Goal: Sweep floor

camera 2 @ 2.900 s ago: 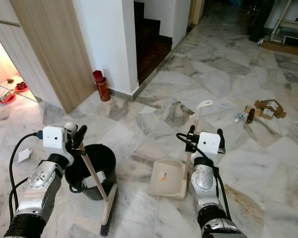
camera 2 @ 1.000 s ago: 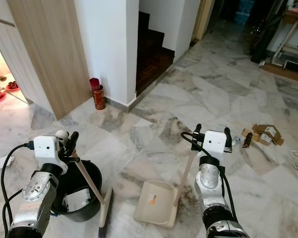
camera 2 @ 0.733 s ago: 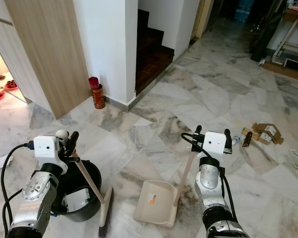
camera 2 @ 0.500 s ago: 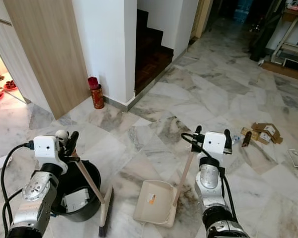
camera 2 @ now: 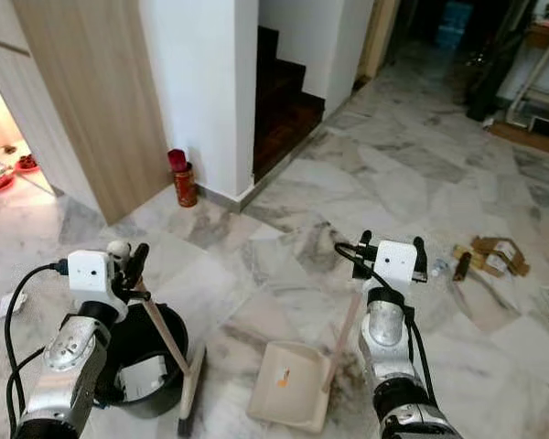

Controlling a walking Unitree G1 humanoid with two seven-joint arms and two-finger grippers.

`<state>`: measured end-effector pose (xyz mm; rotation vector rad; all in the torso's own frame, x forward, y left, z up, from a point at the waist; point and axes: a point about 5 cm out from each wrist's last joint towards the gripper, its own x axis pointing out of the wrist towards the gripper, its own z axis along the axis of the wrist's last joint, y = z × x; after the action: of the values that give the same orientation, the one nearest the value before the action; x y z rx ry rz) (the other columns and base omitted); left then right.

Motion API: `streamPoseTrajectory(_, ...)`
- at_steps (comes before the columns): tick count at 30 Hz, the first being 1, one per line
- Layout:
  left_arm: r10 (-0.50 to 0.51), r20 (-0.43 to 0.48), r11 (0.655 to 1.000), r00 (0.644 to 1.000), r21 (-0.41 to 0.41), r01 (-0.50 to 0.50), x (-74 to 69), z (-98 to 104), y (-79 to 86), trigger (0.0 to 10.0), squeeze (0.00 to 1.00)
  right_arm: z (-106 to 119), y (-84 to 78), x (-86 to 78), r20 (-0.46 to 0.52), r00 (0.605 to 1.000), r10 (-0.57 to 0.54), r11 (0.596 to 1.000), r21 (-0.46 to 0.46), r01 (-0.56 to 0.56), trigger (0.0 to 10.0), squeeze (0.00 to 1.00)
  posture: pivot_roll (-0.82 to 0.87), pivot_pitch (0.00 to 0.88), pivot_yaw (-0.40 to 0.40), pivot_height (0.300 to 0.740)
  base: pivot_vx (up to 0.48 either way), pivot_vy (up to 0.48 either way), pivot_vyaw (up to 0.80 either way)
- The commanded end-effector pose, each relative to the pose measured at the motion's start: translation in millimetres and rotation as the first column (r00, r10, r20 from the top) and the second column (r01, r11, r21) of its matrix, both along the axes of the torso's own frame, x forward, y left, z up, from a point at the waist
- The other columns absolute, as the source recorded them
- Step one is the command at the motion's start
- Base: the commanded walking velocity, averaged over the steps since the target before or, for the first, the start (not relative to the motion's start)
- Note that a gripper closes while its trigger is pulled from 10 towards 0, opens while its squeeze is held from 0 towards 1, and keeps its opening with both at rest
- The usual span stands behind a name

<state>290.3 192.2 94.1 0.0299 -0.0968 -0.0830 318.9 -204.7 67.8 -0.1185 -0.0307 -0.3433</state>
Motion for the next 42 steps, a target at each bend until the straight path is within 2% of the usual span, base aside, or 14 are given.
streamPoseTrajectory(1, -0.006, 0.044, 1.000, 0.999, 0.013, 0.005, 2.6, 11, -0.6, 10.0, 0.00, 1, -1.4, 1.8, -0.005, 1.000, -0.007, 1.000, 0.008, 0.007, 10.0, 0.00, 0.10, 0.000, -0.062, 0.740, 0.292, 0.000, 0.00)
streamPoseTrajectory(10, -0.006, 0.046, 1.000, 0.999, 0.015, 0.005, 3.5, 11, -0.7, 10.0, 0.00, 0, -0.6, 2.0, -0.013, 1.000, -0.004, 1.000, 0.009, 0.004, 10.0, 0.00, 0.10, 0.000, -0.063, 0.740, 0.283, 0.000, 0.00)
streamPoseTrajectory(21, -0.002, 0.055, 1.000, 0.999, 0.014, 0.001, 3.6, 12, -1.2, 10.0, 0.00, 3, -2.8, 2.5, 0.006, 1.000, -0.008, 1.000, 0.004, 0.008, 10.0, 0.00, 0.09, 0.000, -0.063, 0.740, 0.000, 0.000, 0.00)
streamPoseTrajectory(27, -0.001, 0.052, 1.000, 0.999, 0.014, 0.001, 3.3, 12, -1.2, 10.0, 0.00, 3, -11.4, -2.3, 0.004, 0.998, -0.070, 0.997, -0.040, 0.070, 10.0, 0.00, 0.09, 0.000, -0.063, 0.740, 0.000, 0.000, 0.00)
streamPoseTrajectory(35, -0.001, 0.046, 1.000, 0.999, 0.017, 0.000, 3.7, 11, -0.6, 10.0, 0.00, -1, -24.7, -22.2, 0.042, 0.993, -0.114, 0.992, -0.045, 0.116, 10.0, 0.00, 0.09, 0.000, -0.059, 0.740, 0.000, 0.000, 0.00)
streamPoseTrajectory(40, -0.006, 0.043, 1.000, 0.999, 0.019, 0.005, 4.0, 11, -1.2, 10.0, 0.00, -2, -23.0, -35.6, 0.047, 0.995, -0.088, 0.994, -0.063, 0.091, 10.0, 0.00, 0.08, 0.000, -0.056, 0.740, 0.000, 0.000, 0.00)
streamPoseTrajectory(42, -0.010, 0.040, 1.000, 0.999, 0.019, 0.010, 4.2, 10, -2.6, 10.0, 0.00, -7, -21.1, -47.0, 0.031, 0.998, -0.062, 0.995, -0.082, 0.064, 10.0, 0.00, 0.08, 0.000, -0.055, 0.740, 0.000, 0.000, 0.00)
